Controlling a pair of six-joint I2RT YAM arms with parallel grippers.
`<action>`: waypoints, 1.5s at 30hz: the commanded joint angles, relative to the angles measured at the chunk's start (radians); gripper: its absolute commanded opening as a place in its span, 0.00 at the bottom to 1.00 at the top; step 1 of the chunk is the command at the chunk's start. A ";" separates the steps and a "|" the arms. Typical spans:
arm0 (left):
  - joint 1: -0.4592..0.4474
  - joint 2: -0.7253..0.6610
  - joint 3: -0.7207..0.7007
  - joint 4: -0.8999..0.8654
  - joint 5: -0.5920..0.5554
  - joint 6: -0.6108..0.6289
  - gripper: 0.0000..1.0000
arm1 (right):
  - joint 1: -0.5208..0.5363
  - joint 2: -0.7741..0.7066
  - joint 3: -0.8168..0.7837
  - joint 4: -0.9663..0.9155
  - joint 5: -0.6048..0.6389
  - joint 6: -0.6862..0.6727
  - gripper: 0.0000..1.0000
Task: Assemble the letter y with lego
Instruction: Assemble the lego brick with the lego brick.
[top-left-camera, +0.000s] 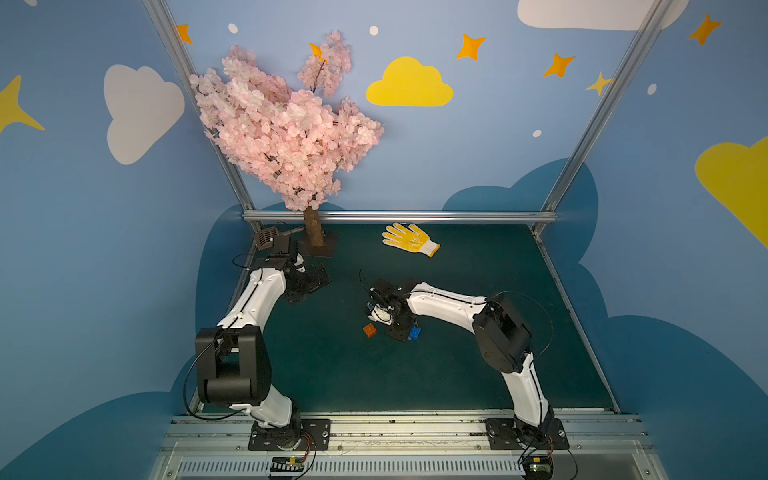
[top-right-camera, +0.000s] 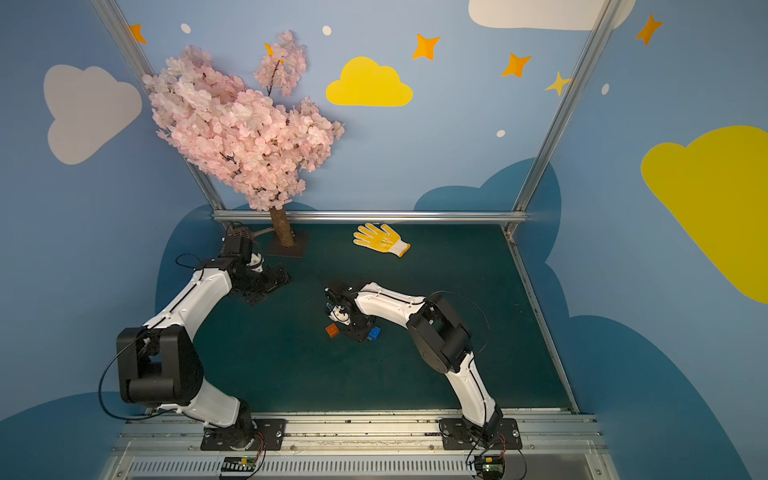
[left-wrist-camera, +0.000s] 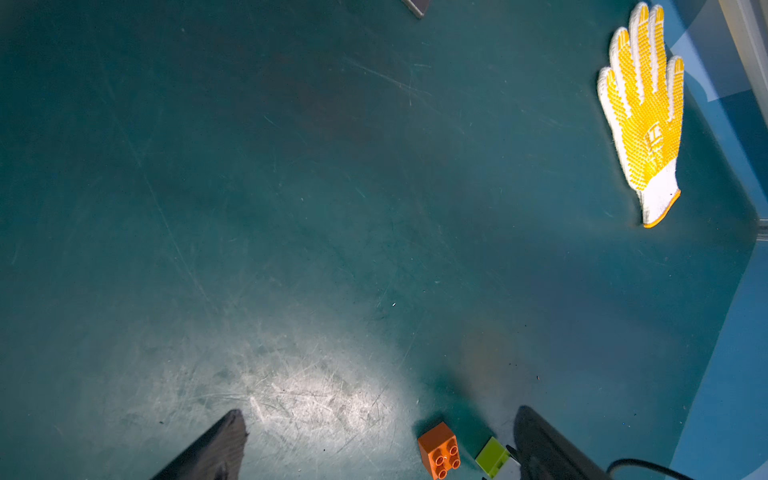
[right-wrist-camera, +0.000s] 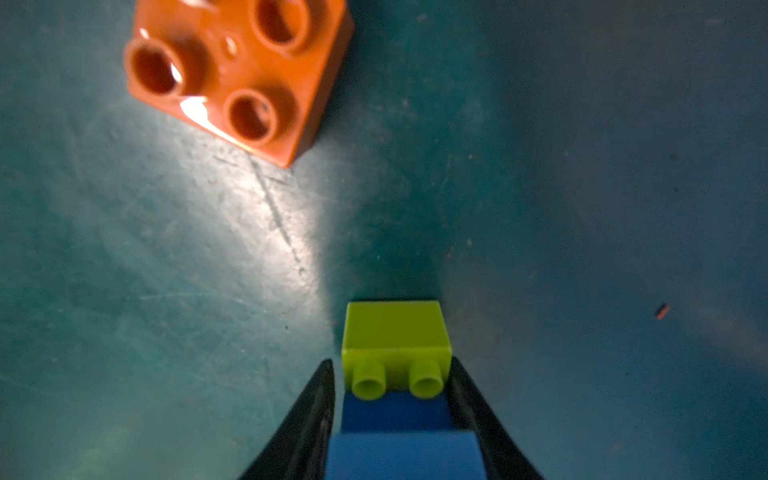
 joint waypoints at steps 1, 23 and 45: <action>0.006 0.011 -0.006 -0.013 0.005 0.001 1.00 | -0.009 0.006 -0.008 0.023 -0.015 0.020 0.44; 0.005 0.010 -0.006 -0.015 0.000 0.002 1.00 | -0.021 -0.002 -0.017 0.026 -0.034 0.016 0.27; -0.171 -0.035 -0.072 0.029 -0.045 -0.009 1.00 | -0.114 -0.259 -0.080 -0.035 -0.019 0.027 0.00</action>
